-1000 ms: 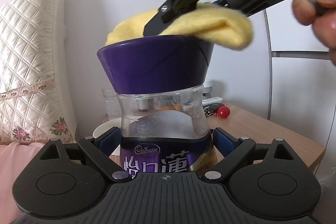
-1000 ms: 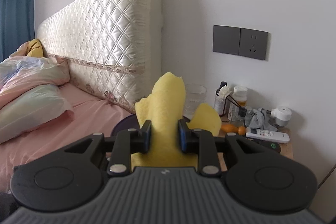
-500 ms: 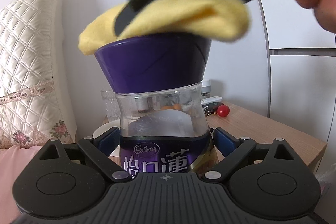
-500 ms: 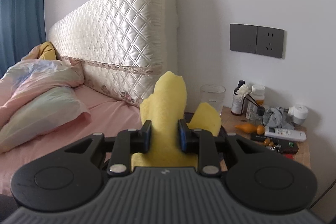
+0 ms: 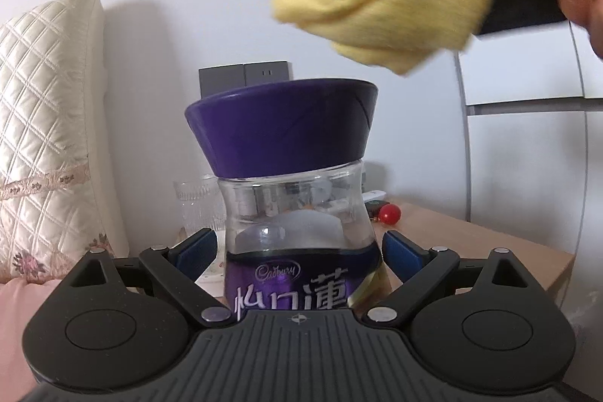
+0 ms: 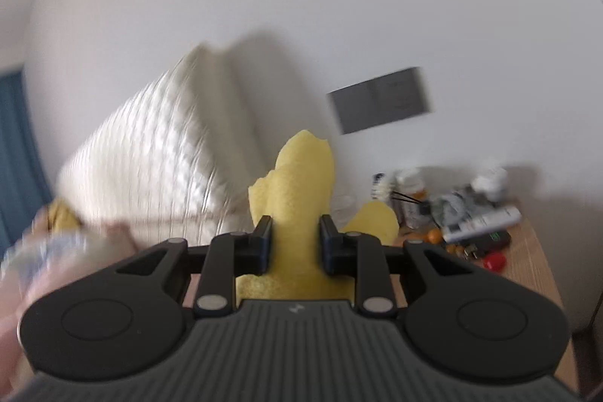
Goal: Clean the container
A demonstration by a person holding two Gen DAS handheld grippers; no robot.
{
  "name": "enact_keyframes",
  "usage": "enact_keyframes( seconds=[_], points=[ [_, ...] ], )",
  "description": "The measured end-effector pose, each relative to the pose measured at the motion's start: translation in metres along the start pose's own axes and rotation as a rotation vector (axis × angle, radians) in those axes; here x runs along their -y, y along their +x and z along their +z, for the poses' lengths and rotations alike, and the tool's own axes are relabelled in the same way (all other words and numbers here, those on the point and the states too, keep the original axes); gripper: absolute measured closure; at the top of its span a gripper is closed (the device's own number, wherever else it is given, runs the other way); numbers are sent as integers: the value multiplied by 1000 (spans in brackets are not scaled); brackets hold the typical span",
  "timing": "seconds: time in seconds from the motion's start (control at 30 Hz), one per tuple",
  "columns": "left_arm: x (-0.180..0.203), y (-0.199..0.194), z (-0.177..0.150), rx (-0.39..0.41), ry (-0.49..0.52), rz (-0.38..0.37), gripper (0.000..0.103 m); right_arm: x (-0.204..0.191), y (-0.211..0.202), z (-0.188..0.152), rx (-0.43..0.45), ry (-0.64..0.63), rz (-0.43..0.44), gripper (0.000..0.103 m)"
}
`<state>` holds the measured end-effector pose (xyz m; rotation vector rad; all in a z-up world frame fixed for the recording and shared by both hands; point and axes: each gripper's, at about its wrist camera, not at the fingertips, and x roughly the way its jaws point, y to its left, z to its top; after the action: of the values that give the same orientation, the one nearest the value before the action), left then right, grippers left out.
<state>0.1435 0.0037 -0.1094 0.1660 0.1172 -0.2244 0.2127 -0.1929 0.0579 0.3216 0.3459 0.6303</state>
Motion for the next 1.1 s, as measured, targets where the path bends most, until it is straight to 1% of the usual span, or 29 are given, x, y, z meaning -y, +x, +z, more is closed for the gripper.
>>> enact_keyframes(
  seconds=[0.13, 0.2, 0.33, 0.47, 0.57, 0.63, 0.67, 0.77, 0.87, 0.97, 1.0, 1.1],
  points=[
    [-6, -23, 0, 39, 17, -53, 7, 22, -23, -4, 82, 175, -29, 76],
    [-10, -34, 1, 63, 5, -87, 7, 34, -30, -13, 94, 288, -44, 76],
    [-21, -47, 2, 56, -46, -126, 7, 53, -28, -29, 98, 437, -48, 76],
    [-29, -41, 0, 24, -112, -109, 9, 72, -25, -55, 101, 557, -50, 76],
    [-29, -34, -3, -3, -119, -111, 11, 89, -18, -84, 63, 620, -61, 76],
    [-27, -31, -6, -22, -119, -134, 17, 102, -8, -93, 39, 674, -56, 76],
    [-26, -29, -7, -32, -118, -149, 22, 107, -2, -96, 27, 697, -52, 76],
    [-19, -29, -12, -36, -83, -137, 22, 113, 18, -89, 7, 705, -14, 76],
    [-21, -25, -12, -40, -94, -115, 22, 116, 43, -84, -52, 703, 17, 76],
    [-18, -23, -11, -33, -96, -107, 21, 124, 61, -90, -84, 759, 136, 76],
    [-17, -24, -12, -31, -96, -101, 21, 125, 65, -92, -96, 755, 173, 76],
    [-17, -24, -12, -34, -92, -96, 22, 127, 67, -98, -101, 756, 198, 76]
  ],
)
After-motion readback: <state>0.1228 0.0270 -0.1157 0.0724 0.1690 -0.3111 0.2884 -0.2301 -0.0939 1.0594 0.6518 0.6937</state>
